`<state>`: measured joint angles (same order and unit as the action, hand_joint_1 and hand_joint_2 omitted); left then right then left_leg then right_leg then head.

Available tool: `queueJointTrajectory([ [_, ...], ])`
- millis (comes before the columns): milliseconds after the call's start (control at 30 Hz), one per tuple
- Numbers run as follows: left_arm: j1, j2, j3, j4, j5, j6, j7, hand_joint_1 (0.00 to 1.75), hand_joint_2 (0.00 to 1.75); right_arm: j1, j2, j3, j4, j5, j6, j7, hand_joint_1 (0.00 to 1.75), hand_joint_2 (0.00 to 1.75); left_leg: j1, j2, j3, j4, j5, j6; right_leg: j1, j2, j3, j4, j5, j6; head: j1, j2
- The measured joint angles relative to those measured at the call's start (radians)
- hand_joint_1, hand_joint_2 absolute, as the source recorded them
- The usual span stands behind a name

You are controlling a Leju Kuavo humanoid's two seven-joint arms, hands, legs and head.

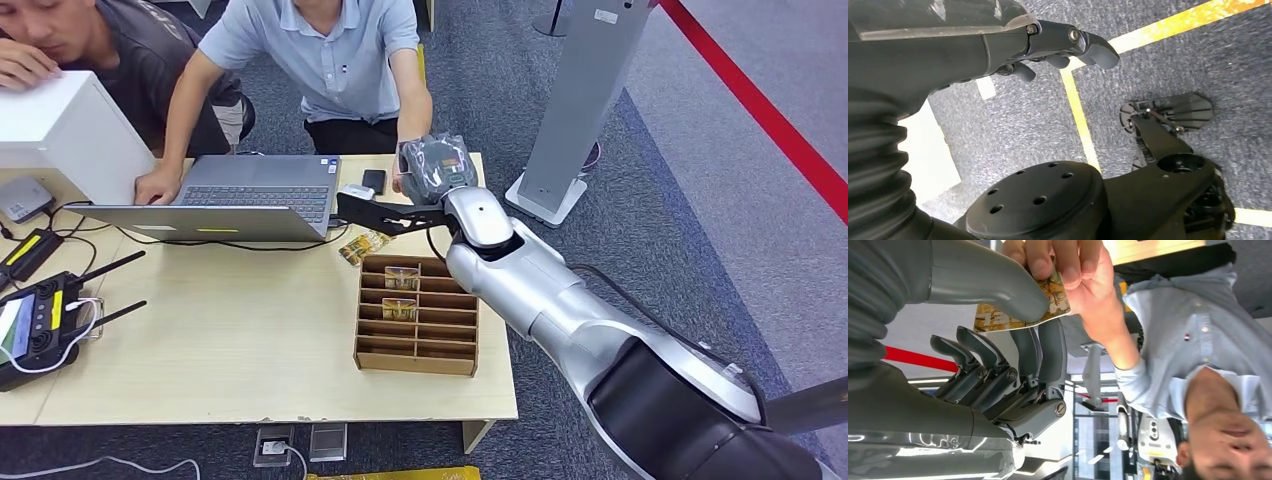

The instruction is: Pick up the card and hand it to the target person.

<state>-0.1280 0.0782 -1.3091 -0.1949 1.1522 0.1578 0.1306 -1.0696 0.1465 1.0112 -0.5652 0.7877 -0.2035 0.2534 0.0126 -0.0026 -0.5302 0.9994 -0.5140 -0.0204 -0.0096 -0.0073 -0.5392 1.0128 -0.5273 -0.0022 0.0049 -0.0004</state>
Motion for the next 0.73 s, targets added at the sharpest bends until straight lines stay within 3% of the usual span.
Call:
queueJointTrajectory([
  [67,-0.004,0.0,-0.002,0.0,-0.004,-0.003,-0.003,0.0,1.75,0.0,0.0,0.003,0.008,0.001,0.0,-0.001,0.0,1.75,0.0,0.0,0.0,0.0,0.0,0.0,0.0,0.0,0.0,0.0,0.0,0.0,0.0,0.0],
  [533,-0.009,0.002,-0.025,0.0,0.008,-0.006,-0.014,0.0,1.75,0.0,0.013,0.021,0.041,0.002,-0.024,-0.009,0.0,1.75,0.0,0.0,0.0,0.0,0.0,0.0,0.0,0.0,0.0,0.0,0.0,0.0,-0.001,0.0],
  [733,0.0,0.002,-0.026,0.001,0.022,0.002,-0.013,0.0,1.75,-0.002,0.008,0.003,0.029,-0.065,-0.129,-0.03,0.0,1.75,0.0,0.0,0.0,0.0,0.0,0.0,0.0,0.001,0.0,0.0,0.0,0.0,0.0,0.0],
])
